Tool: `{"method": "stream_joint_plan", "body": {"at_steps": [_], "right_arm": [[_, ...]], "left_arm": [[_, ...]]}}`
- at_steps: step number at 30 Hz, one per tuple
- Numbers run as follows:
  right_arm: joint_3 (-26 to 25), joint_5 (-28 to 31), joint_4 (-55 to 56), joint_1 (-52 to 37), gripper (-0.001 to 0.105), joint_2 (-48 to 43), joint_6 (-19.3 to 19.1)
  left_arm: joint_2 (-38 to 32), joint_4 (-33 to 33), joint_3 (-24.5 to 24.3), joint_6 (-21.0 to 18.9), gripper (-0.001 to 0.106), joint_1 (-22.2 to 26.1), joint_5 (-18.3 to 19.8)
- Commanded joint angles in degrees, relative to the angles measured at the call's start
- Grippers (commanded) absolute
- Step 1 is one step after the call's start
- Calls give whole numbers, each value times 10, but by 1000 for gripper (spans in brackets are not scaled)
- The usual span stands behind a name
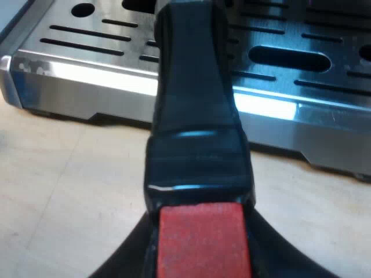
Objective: Grind coffee beans and then tamp
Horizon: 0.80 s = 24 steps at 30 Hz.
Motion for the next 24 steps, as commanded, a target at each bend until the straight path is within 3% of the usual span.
{"method": "stream_joint_plan", "body": {"at_steps": [1, 8, 15, 21, 24], "right_arm": [[-4, 21, 10, 5, 0, -17, 4], [8, -18, 31, 16, 0, -54, 2], [63, -55, 30, 20, 0, -93, 0], [111, -105, -6, 20, 0, -101, -69], [130, -109, -32, 20, 0, -101, -83]], "left_arm": [[1, 48, -22, 14, 79, -3, -34], [-4, 106, -48, 15, 79, -3, -39], [-38, 133, -49, 15, 79, -3, -39], [-42, 143, -45, 18, 79, -3, -2], [-42, 142, -38, 26, 79, -3, 6]]}}
